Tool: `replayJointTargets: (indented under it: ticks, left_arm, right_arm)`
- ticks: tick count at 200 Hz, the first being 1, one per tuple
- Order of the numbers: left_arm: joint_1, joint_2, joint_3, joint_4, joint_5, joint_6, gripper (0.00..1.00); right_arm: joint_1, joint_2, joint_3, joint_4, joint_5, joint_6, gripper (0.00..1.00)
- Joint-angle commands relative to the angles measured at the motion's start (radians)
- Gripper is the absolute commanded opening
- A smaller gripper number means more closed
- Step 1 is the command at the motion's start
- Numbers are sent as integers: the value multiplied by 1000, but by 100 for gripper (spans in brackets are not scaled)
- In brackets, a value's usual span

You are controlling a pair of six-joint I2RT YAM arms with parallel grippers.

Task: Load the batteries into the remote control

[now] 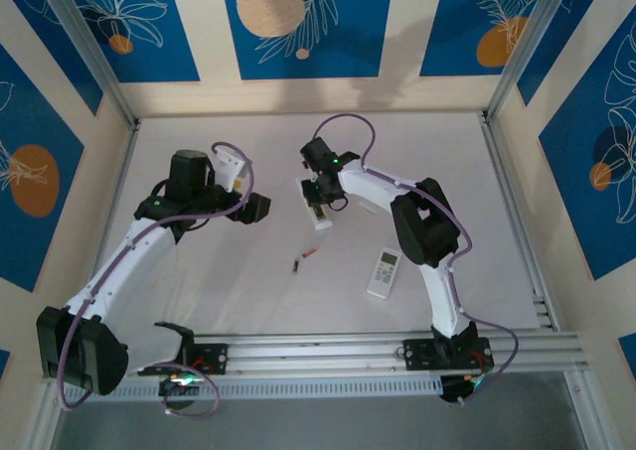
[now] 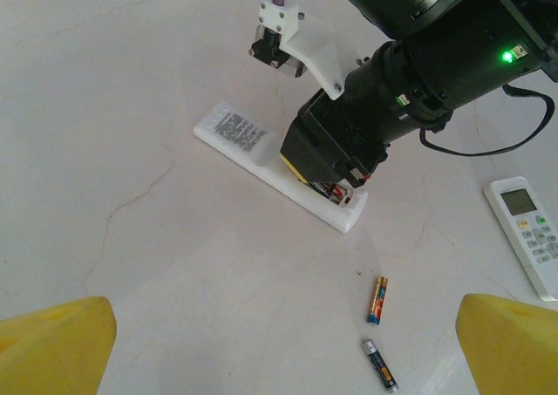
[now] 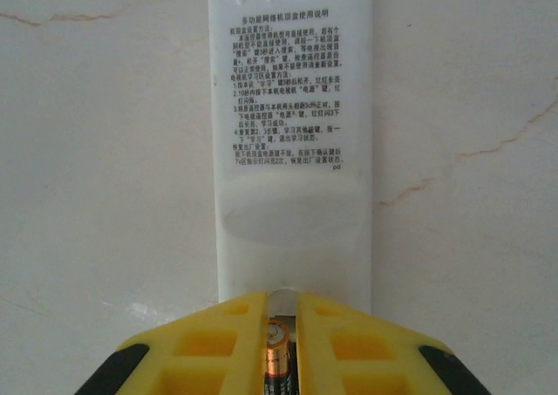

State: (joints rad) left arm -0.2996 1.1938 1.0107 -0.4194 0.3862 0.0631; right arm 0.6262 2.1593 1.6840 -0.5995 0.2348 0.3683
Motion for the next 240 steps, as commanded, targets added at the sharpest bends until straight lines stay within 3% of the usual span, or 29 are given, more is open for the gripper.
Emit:
replayJointTargets:
  ticks: [1,96,167,193,240]
  left_arm:
    - [-11,6,-1,11,2,23,100]
    - [-10,3,0,7,-3,26,100]
    - [-11,-2,-1,8,-4,27,100]
    - [-10,-2,0,5,-7,30,100]
    - [-10,-3,0,5,-7,30,100]
  right_arm:
    - [10,8,-25,-24,-17,-5,16]
    - [24,-18,-107,3,1,3,12]
    - [83,-121,-452,370,145,-49,10]
    - [99,-224,-579,522,170,-51,8]
    - [65,-326,-596,540,102,-38,6]
